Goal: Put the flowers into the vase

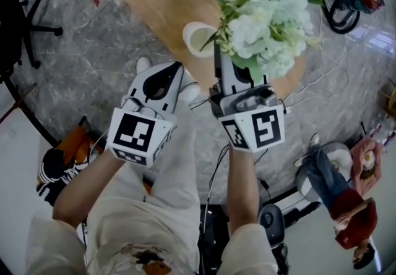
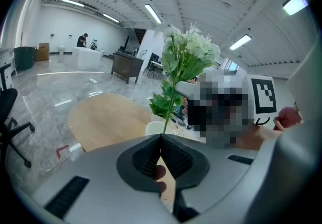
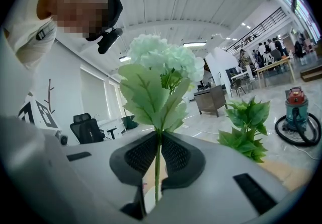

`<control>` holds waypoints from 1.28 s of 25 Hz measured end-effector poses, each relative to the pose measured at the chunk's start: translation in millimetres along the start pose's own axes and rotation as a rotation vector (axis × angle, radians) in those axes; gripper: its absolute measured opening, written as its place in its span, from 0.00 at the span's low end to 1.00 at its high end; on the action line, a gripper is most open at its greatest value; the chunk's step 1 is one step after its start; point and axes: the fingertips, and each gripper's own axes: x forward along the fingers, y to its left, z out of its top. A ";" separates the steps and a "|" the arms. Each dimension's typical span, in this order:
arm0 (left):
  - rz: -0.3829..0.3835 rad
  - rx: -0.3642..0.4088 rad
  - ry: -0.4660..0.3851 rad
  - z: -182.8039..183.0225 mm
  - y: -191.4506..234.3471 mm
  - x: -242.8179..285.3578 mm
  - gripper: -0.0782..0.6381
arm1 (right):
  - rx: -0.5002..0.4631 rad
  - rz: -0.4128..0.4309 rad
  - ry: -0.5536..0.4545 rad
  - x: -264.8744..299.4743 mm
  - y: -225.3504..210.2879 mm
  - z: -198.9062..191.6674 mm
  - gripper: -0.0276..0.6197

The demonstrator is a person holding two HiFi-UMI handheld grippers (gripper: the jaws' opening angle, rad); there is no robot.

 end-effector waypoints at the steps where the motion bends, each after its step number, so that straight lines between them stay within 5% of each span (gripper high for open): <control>1: -0.001 0.000 0.003 -3.1 -0.2 1.7 0.12 | -0.002 0.000 0.005 -0.8 0.0 -2.6 0.08; 13: 0.007 -0.034 0.051 -34.2 3.1 34.0 0.12 | -0.009 0.000 0.042 -6.1 -4.0 -21.0 0.08; 32: 0.030 -0.066 0.037 -30.5 7.4 54.6 0.12 | 0.035 -0.025 0.115 -9.0 -18.2 -56.6 0.08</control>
